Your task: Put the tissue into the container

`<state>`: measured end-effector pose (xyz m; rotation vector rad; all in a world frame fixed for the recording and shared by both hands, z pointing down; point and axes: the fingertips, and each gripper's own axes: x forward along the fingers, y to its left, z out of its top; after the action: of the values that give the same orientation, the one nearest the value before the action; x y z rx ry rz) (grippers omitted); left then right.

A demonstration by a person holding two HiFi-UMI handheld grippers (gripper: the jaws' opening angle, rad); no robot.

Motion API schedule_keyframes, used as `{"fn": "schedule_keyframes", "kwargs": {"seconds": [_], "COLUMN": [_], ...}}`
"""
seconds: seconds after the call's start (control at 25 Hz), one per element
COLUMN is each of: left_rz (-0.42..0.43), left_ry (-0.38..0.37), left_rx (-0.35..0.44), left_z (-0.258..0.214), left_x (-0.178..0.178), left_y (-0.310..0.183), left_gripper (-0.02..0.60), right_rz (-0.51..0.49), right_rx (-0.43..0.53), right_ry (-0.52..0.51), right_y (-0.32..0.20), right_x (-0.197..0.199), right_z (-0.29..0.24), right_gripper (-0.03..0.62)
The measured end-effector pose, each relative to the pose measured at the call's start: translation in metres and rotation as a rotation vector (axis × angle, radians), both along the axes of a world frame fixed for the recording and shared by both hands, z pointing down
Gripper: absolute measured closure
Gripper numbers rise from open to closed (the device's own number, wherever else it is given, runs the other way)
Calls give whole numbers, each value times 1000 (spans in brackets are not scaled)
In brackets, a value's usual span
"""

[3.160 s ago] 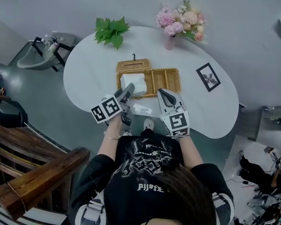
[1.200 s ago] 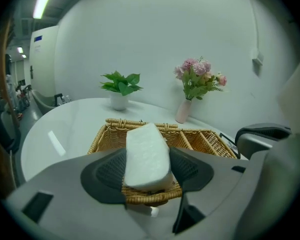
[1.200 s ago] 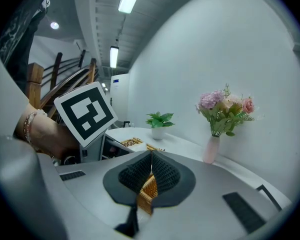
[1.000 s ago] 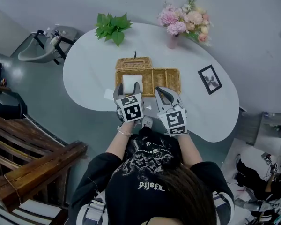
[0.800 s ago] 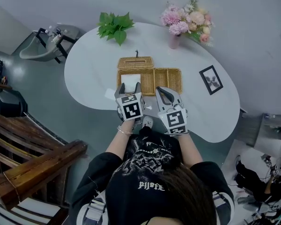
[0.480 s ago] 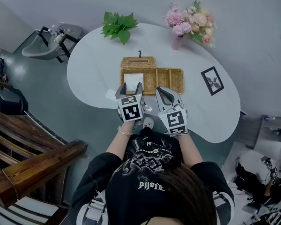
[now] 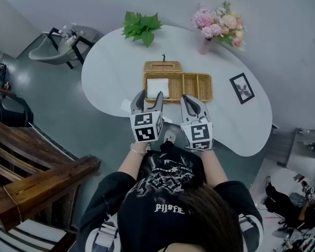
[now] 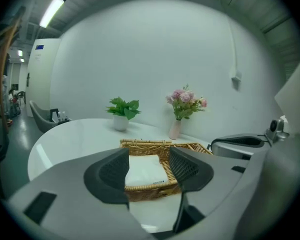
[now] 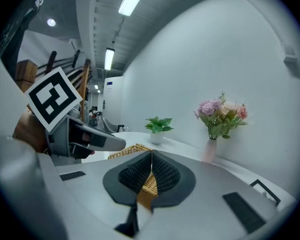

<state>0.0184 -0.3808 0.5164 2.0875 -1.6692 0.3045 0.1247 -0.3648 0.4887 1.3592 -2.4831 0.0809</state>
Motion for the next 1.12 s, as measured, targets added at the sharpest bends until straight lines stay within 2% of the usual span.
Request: {"fn": "schedule_keyframes", "kwargs": {"seconds": [0.12, 0.28, 0.48, 0.6, 0.68, 0.76, 0.84, 1.12], "left_rz": [57, 122, 206, 230, 229, 216, 203, 232], "left_ry": [30, 27, 70, 70, 64, 61, 65, 95], "left_rx": [55, 128, 190, 210, 215, 225, 241, 242], "left_z": [-20, -41, -59, -62, -59, -57, -58, -54], "left_x": [-1, -5, -17, -28, -37, -47, -57, -73], "left_y": [9, 22, 49, 63, 72, 79, 86, 101], "left_gripper": [319, 319, 321, 323, 368, 442, 542, 557], "right_rz": [39, 81, 175, 215, 237, 256, 270, 294], "right_rx": [28, 51, 79, 82, 83, 86, 87, 88], "right_ry": [8, -6, -31, -43, -57, -68, -66, -39], "right_y": [7, 17, 33, 45, 53, 61, 68, 84], "right_x": [-5, -11, -12, -17, -21, -26, -31, -39], "right_z": [-7, -15, -22, -22, -22, -24, -24, -22], "right_gripper": [569, 569, 569, 569, 569, 569, 571, 571]}}
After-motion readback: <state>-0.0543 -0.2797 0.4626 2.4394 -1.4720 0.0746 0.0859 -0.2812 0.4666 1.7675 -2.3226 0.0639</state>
